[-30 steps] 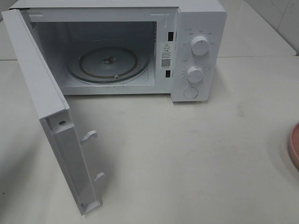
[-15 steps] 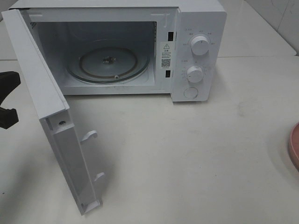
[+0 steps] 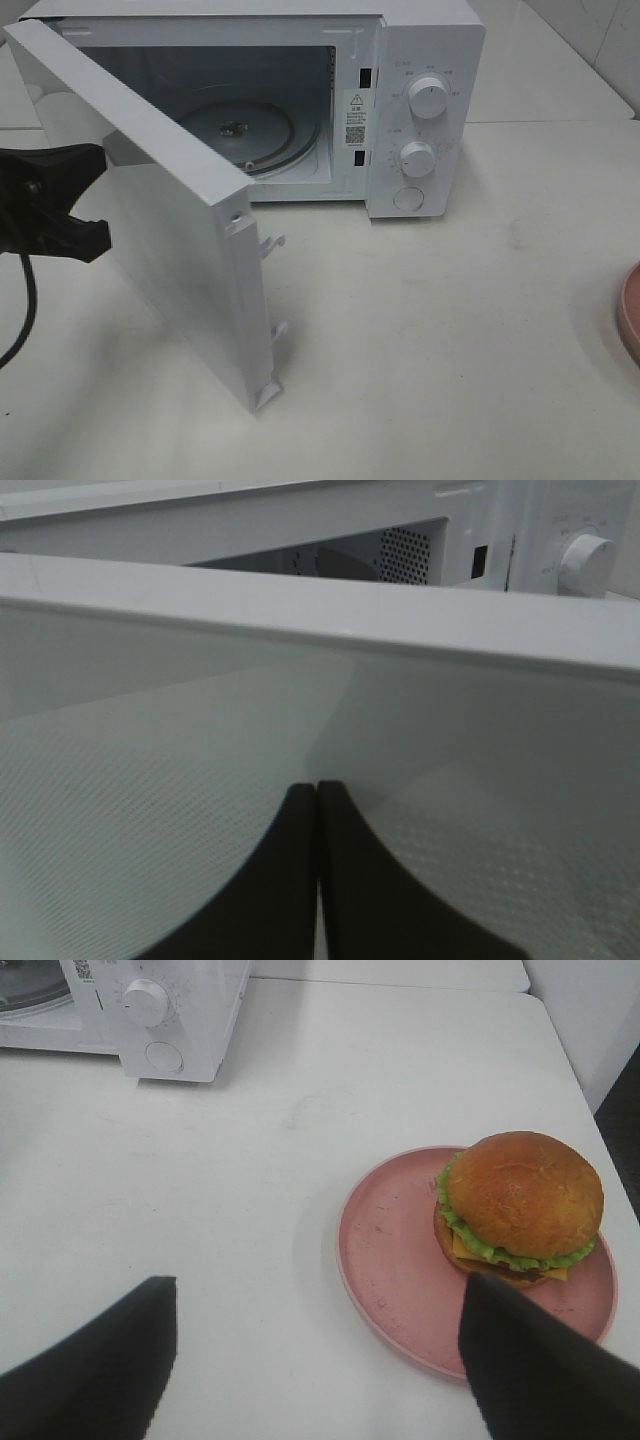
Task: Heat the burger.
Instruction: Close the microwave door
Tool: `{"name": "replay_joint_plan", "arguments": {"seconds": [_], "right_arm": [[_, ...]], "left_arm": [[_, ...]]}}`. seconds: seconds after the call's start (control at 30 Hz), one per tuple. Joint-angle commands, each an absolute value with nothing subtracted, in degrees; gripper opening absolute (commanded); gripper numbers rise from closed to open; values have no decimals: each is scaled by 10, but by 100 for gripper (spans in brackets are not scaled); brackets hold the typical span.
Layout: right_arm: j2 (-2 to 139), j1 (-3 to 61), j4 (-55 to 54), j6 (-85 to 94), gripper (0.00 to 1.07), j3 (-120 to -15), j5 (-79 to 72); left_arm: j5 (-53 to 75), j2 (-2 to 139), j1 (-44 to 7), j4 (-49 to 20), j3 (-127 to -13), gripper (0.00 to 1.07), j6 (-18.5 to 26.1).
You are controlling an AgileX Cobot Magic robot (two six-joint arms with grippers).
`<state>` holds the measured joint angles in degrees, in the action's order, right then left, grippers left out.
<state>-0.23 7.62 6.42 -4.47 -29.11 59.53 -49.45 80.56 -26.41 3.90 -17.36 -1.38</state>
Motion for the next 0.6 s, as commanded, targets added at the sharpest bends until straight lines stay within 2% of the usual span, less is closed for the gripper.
{"name": "replay_joint_plan", "arguments": {"seconds": [0.03,0.07,0.3,0.6], "right_arm": [[-17,74,64,-38,76,-289,592],[-17,74,64,-38,76,-289,592],[-17,74,64,-38,76,-289,592],[-17,74,64,-38,76,-289,592]], "left_arm": [[-503,831,-304,-28,-194,0,13],[-503,846,-324,-61,-206,0,29],[-503,894,-387,-157,-260,0,71],[-502,941,-431,-217,-330,0,99]]}}
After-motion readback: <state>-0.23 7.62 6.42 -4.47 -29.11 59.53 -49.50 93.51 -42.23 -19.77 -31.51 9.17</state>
